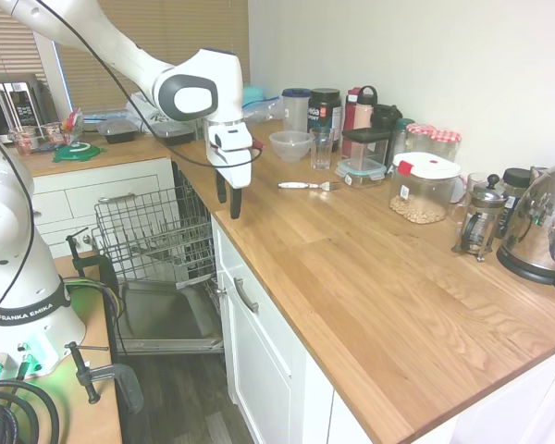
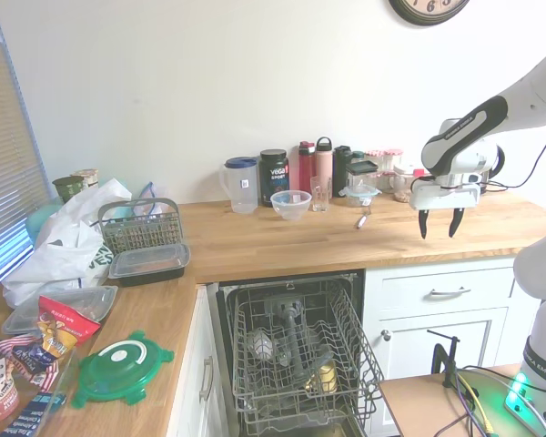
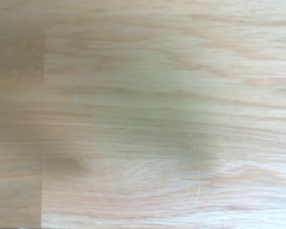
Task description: Put the fork in the dishwasher
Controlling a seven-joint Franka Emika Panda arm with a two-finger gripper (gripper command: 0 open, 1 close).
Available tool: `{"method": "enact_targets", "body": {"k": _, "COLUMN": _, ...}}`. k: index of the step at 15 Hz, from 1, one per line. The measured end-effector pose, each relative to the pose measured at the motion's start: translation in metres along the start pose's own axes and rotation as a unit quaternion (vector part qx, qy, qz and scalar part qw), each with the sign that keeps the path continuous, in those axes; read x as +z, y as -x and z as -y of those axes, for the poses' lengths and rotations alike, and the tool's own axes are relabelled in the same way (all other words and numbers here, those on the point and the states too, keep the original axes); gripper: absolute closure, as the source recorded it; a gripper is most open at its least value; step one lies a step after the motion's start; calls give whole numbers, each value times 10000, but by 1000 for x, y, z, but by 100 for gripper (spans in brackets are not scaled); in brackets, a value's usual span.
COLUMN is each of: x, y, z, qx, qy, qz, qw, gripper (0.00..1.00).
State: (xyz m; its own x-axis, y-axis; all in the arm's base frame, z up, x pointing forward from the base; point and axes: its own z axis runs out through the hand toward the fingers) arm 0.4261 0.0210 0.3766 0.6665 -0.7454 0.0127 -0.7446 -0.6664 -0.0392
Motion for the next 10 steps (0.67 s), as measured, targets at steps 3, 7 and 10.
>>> {"method": "enact_targets", "body": {"k": 3, "x": -1, "y": -1, "z": 1, "qx": 0, "qy": 14, "qz": -34, "qw": 10000, "gripper": 0}}
{"method": "enact_targets", "body": {"k": 7, "x": -17, "y": -4, "z": 32, "qx": 233, "qy": -311, "qz": 47, "qw": 9992, "gripper": 0}}
{"method": "enact_targets", "body": {"k": 10, "x": -33, "y": 1, "z": 73, "qx": 420, "qy": -584, "qz": 124, "qw": 9973, "gripper": 0}}
